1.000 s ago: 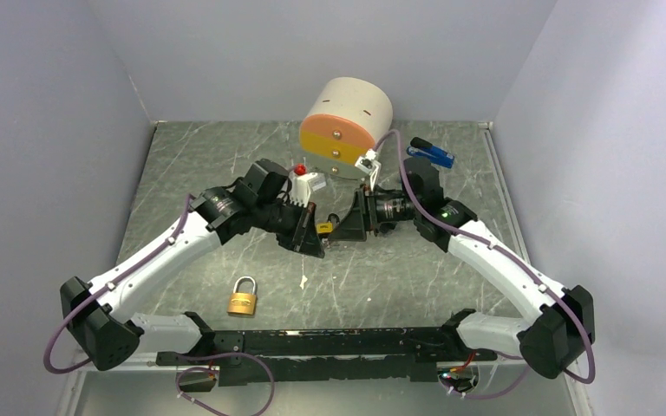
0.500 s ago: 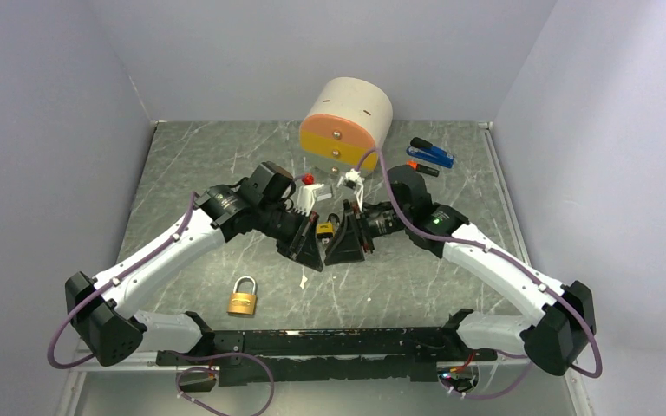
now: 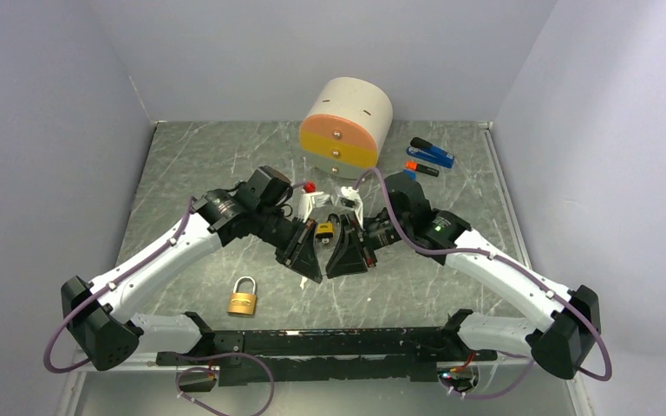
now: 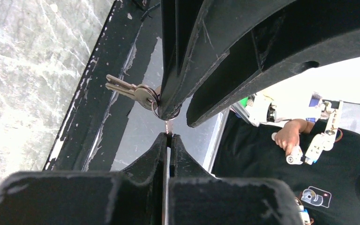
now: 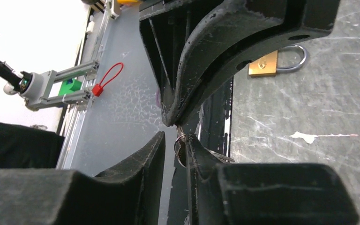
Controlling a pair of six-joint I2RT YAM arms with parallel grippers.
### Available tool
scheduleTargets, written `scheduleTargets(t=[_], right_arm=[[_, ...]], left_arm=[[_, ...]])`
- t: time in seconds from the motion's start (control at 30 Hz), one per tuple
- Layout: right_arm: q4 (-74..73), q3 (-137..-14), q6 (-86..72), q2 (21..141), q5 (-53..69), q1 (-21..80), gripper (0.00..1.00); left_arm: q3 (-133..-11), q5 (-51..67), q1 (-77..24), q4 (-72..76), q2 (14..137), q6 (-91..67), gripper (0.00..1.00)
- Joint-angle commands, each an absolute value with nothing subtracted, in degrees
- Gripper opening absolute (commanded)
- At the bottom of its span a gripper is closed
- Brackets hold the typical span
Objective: Unlock with the key
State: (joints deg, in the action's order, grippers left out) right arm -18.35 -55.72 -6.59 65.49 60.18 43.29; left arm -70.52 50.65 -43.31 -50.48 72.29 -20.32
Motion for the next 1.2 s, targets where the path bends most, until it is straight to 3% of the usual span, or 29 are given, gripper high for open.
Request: scheduleTargets(t=[0.0, 0.1, 0.3, 0.4, 0.7, 0.87, 1.0, 1.07, 1.13, 1.17], right_arm=[[-18.92, -55.52, -2.64, 64.23, 62.88, 44.05, 0.28], [-19.08, -55.17, -2.33, 63.57, 62.69, 44.03, 0.39], [-20.49, -54.84, -0.89, 62.43, 59.96, 44.33, 0.4], [-20.59, -54.49, -0.68, 61.76, 57.31, 44.77, 0.34], [-22.92, -56.38, 0.9, 61.98, 51.87, 46.63, 0.01], [-20.88, -56.16, -2.11, 61.94, 53.48, 46.67, 0.0], [-15.51, -53.99, -6.27, 60.64, 52.41, 46.0, 0.0], [-11.71, -52.11, -9.92, 59.48, 51.79, 44.82, 0.0], [-8.89, -50.98, -12.4, 58.61, 50.81, 43.48, 0.0], [-7.41, -50.54, -13.56, 58.21, 50.13, 42.7, 0.0]], left_arm=[[-70.04, 56.46, -43.51, -47.22, 69.41, -20.15, 0.03], [-69.52, 57.07, -43.46, -47.13, 69.35, -20.41, 0.03], [-68.78, 58.16, -43.51, -46.34, 68.92, -20.73, 0.03], [-68.47, 58.91, -43.5, -45.61, 68.43, -20.92, 0.02], [-67.33, 62.6, -43.48, -40.92, 65.48, -22.16, 0.02], [-67.81, 60.81, -43.55, -40.66, 64.67, -21.83, 0.03], [-68.29, 54.27, -43.47, -39.02, 62.09, -23.0, 0.28], [-67.23, 51.05, -43.42, -35.95, 60.21, -25.05, 0.57], [-65.59, 45.49, -43.42, -33.16, 58.27, -26.96, 0.75], [-64.67, 42.46, -43.42, -31.25, 57.17, -28.39, 0.79]])
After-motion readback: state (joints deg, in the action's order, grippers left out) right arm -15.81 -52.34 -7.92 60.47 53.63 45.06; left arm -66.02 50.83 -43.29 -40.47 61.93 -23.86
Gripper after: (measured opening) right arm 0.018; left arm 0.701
